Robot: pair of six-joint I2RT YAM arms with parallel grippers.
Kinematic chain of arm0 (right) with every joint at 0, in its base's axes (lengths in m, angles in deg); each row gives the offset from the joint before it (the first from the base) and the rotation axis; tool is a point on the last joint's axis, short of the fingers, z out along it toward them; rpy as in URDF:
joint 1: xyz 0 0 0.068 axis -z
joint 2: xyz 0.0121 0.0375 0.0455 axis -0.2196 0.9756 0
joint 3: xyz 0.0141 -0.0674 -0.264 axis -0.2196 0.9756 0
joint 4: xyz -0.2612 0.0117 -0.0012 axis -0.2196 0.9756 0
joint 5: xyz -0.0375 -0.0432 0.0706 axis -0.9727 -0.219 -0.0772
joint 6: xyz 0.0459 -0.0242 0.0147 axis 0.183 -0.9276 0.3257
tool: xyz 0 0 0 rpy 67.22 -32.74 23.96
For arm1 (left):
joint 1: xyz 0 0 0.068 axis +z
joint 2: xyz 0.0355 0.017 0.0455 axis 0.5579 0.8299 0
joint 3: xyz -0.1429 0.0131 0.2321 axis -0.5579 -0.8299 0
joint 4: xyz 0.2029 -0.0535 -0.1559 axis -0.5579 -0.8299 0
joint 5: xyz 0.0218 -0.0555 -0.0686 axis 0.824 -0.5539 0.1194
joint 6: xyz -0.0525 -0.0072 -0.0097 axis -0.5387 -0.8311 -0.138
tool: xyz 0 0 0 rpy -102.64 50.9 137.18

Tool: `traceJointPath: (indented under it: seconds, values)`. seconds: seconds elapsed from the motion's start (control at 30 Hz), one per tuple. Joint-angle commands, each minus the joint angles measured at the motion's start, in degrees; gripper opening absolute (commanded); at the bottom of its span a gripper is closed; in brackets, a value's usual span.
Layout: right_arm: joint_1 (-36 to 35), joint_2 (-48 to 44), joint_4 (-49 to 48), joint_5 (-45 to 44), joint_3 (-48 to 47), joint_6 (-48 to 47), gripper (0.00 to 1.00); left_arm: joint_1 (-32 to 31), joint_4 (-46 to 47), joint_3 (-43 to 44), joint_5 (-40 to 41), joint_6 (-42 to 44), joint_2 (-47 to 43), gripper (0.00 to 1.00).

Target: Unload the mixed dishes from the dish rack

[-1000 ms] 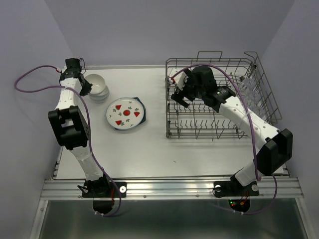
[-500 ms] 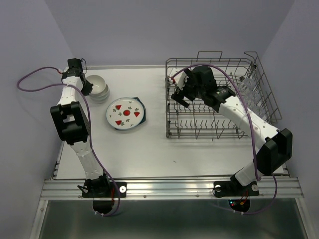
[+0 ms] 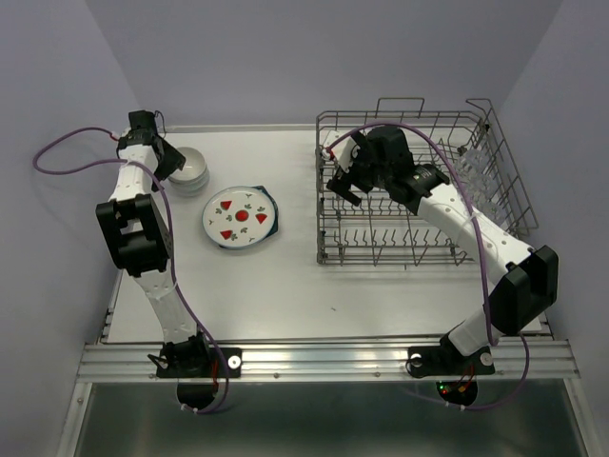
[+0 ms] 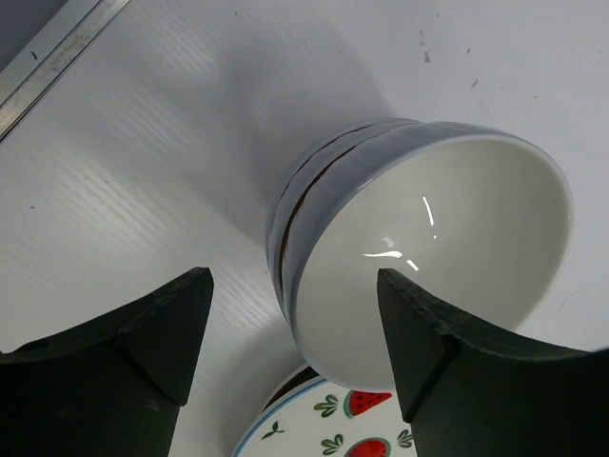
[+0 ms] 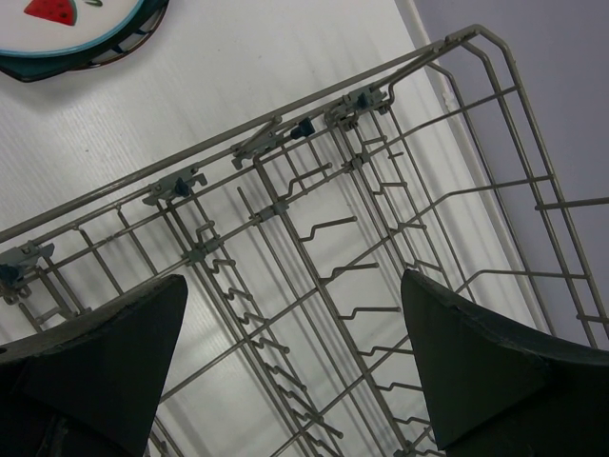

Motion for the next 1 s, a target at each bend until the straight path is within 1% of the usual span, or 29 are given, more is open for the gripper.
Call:
traceJointPath:
  seconds: [0.0,0.07,0.13,0.2,0.23,0.3,0.33,0.37,0.43,0.47,0.53,0.57,0.6,0.67,0.73,0.77,0.8,0.83,0.87,0.9,0.93,0.97]
  values:
    - [0.30,-0.33,-3.15,-0.39,-1.11,-0.27,1.00,0.50,-0.57,3.03,-0.66,0.27,-2.51,0.82]
    - [0.30,-0.33,-3.23,-0.56,-1.37,0.08,1.00,0.41,-0.92,3.91,-1.45,0.45,-3.22,0.82]
    - [0.30,-0.33,-3.15,-0.83,-1.81,1.13,1.00,0.32,-1.71,5.48,-1.54,0.63,-4.18,0.87]
    - [0.30,-0.51,-3.67,-1.00,-2.34,2.71,1.00,-0.03,-2.41,7.33,-1.89,1.15,-5.15,0.88]
    - [0.30,-0.59,-3.85,-1.27,-2.60,3.50,1.00,-0.12,-3.37,7.77,-1.89,1.15,-6.37,0.91]
    - [0.30,-0.86,-4.46,-2.67,-3.57,6.40,1.00,-0.64,-3.65,8.48,-2.07,1.42,-8.22,0.94]
    - [0.30,-0.95,-4.90,-3.54,-3.92,7.54,1.00,-0.82,-3.82,8.74,-1.98,1.42,-10.40,0.98]
    - [0.30,-1.03,-5.34,-4.60,-4.36,10.51,1.00,-1.17,-3.65,8.83,-1.81,1.42,-11.73,0.99]
    - [0.30,-1.12,-5.96,-9.59,-6.20,13.86,1.00,-2.23,-3.73,8.83,-1.37,1.51,-14.19,0.99]
    - [0.30,-1.12,-6.05,-11.18,-6.73,17.44,1.00,-4.05,-3.39,8.75,-0.67,1.77,-16.56,0.99]
    - [0.82,-1.21,-6.05,-15.84,-7.18,20.37,1.00,-6.87,-3.30,8.22,0.82,2.47,-19.46,0.99]
    - [0.83,-1.21,-6.05,-17.68,-7.26,23.95,1.00,-10.89,-2.95,7.78,2.48,2.65,-20.44,0.99]
    - [1.44,-1.30,-6.13,-21.27,-7.09,25.99,1.00,-12.84,-2.42,7.17,3.28,2.91,-21.23,0.99]
    - [4.07,-2.44,-5.96,-22.36,-5.87,31.59,1.00,-19.42,-0.58,4.71,2.43,3.17,-22.99,0.99]
    - [7.92,-3.93,-5.96,-20.96,-4.46,34.26,1.00,-22.69,0.39,2.69,0.84,3.52,-23.43,0.99]
    - [8.47,-4.20,-5.96,-21.48,-4.63,34.62,1.00,-24.36,0.57,2.25,1.27,3.35,-23.43,0.99]
    - [9.35,-4.11,-5.87,-26.18,-5.32,35.40,1.00,-27.85,0.48,1.89,1.88,3.35,-23.43,0.99]
    - [10.40,-4.02,-5.52,-27.97,-6.03,36.28,1.00,-29.63,0.48,1.63,2.84,3.26,-23.26,0.99]
    - [13.98,-3.94,-4.21,-27.90,-7.34,38.64,1.00,-31.30,0.31,1.28,3.55,2.74,-22.82,0.99]
    - [15.93,-4.02,-3.59,-27.72,-7.61,40.23,1.00,-34.19,0.40,1.10,3.30,2.74,-22.47,0.99]
    - [17.77,-4.02,-3.41,-27.72,-7.79,41.29,1.00,-35.61,0.83,0.58,3.21,2.39,-21.95,0.99]
    - [20.75,-3.94,-3.32,-29.55,-8.14,42.95,1.00,-36.93,1.10,0.22,3.29,2.38,-21.68,0.99]
